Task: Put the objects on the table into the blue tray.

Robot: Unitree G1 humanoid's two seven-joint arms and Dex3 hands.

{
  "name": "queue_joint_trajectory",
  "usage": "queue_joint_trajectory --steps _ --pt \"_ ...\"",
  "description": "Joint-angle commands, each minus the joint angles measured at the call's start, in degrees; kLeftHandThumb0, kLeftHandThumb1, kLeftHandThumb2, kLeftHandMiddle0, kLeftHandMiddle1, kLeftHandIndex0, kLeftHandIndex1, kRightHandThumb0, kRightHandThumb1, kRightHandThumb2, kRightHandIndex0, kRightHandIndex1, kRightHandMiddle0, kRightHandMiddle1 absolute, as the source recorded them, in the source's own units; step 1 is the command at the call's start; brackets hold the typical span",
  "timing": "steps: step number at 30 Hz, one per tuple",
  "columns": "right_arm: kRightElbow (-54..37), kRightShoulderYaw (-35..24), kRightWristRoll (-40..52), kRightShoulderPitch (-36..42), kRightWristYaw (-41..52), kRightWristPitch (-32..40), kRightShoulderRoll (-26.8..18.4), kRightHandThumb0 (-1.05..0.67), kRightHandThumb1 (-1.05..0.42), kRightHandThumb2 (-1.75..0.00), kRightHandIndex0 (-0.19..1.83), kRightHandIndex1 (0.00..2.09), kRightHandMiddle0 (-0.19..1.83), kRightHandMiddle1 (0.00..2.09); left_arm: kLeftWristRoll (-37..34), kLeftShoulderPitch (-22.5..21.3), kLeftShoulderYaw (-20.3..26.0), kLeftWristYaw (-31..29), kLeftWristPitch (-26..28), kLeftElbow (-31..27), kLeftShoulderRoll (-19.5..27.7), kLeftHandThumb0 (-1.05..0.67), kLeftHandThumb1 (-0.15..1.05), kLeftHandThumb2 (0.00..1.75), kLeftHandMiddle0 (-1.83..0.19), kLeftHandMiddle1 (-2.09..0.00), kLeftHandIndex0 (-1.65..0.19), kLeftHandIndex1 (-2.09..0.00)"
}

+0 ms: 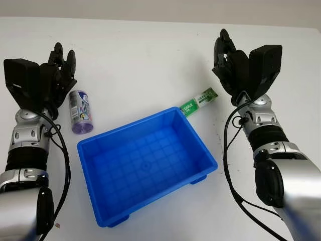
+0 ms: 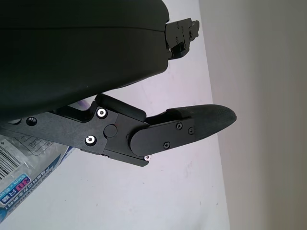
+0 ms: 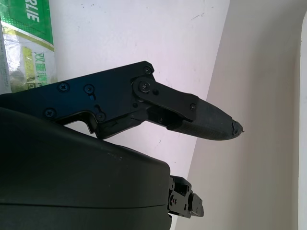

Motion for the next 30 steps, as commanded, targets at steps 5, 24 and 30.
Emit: queue_joint_trajectory --steps 5,24,30 --pt "-0.51 -0.36 0.32 0.17 0.88 0.33 -0.34 -0.75 -1.05 -0.75 -0.19 0.0 -0.19 0.0 -0.26 -0.05 0.37 0.04 0.24 -0.68 0.6 -0.75 1.05 0.62 0.19 0.0 0.19 0.0" --pt "-26.93 12.5 -15.69 3.04 16.66 -5.75 -18.19 -0.44 -0.8 -0.03 0.21 0.19 0.22 0.21 0.17 -0.33 0.13 1.12 0.22 -0.48 0.29 -0.76 1.05 0.62 0.19 0.0 0.19 0.0" --pt "-29.92 20.43 -27.53 5.96 16.58 -15.86 -22.22 -0.46 -0.77 -0.05 0.27 0.2 0.27 0.21 0.37 -0.58 -0.33 0.55 0.69 -0.6 0.41 -0.75 1.05 0.62 0.19 0.0 0.19 0.0"
